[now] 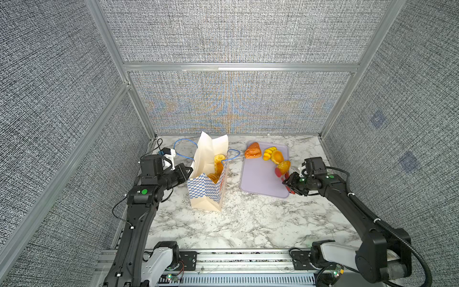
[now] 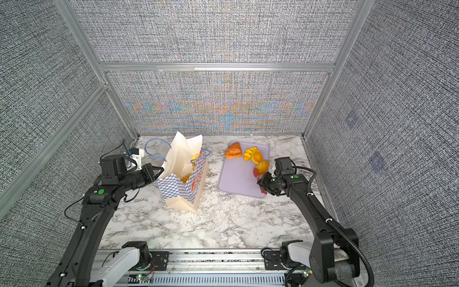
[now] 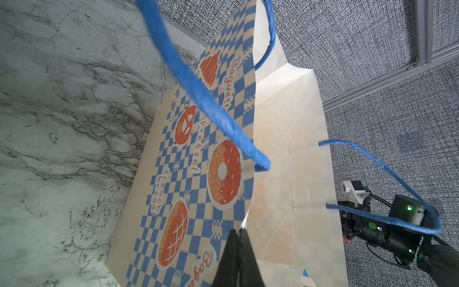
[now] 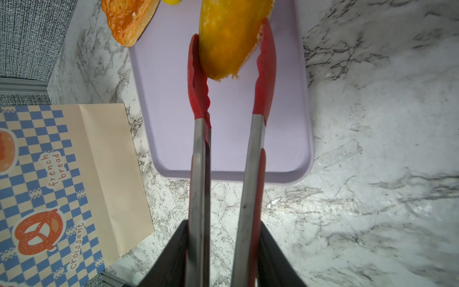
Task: Pack bread into a paper bag
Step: Pick up the bread from the tray.
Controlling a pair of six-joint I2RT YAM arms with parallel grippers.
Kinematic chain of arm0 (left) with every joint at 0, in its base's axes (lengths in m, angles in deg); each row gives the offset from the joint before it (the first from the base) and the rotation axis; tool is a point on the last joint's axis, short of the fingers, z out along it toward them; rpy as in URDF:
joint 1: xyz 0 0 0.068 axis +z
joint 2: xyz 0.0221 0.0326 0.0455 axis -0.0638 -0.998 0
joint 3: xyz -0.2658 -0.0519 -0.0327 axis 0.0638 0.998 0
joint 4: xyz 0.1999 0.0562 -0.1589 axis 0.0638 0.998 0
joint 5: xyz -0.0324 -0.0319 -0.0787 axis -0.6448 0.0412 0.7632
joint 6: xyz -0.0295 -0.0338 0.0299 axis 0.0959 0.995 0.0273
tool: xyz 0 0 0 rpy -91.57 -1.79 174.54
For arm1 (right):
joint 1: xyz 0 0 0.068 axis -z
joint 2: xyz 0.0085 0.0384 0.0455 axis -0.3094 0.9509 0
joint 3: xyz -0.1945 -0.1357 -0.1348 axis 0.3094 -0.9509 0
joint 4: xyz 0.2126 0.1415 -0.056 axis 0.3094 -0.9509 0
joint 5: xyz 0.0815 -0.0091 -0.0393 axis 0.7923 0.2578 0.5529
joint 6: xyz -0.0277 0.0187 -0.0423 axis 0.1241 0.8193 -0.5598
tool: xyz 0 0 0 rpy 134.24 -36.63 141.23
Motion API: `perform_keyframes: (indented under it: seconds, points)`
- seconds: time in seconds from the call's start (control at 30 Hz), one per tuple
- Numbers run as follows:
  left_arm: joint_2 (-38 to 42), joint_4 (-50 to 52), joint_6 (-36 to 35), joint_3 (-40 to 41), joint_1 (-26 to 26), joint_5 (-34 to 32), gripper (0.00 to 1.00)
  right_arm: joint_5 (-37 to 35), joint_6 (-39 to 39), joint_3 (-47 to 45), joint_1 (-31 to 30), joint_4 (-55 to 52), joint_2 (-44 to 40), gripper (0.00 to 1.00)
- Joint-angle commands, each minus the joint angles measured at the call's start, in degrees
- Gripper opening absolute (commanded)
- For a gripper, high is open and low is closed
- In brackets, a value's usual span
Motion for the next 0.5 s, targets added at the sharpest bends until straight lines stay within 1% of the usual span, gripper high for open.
perform_keyframes:
  seconds: [0.0,0.33,0.47]
  points:
    - [0.0,1.4,0.0,0.0,0.0,-1.0,0.06,0.5,0.6,-0.7,-0.2,0.9,-2.0,0.40]
    - [0.3,1.6,0.1,-0.1,0.0,-1.1,0.05,-0.4,1.1,-1.9,-3.1,-1.9,-8.9,0.36]
    - [0.4,1.5,0.2,0.1,0.0,-1.1,0.05,-1.2,0.5,-0.8,-5.1,-2.7,-10.7,0.35]
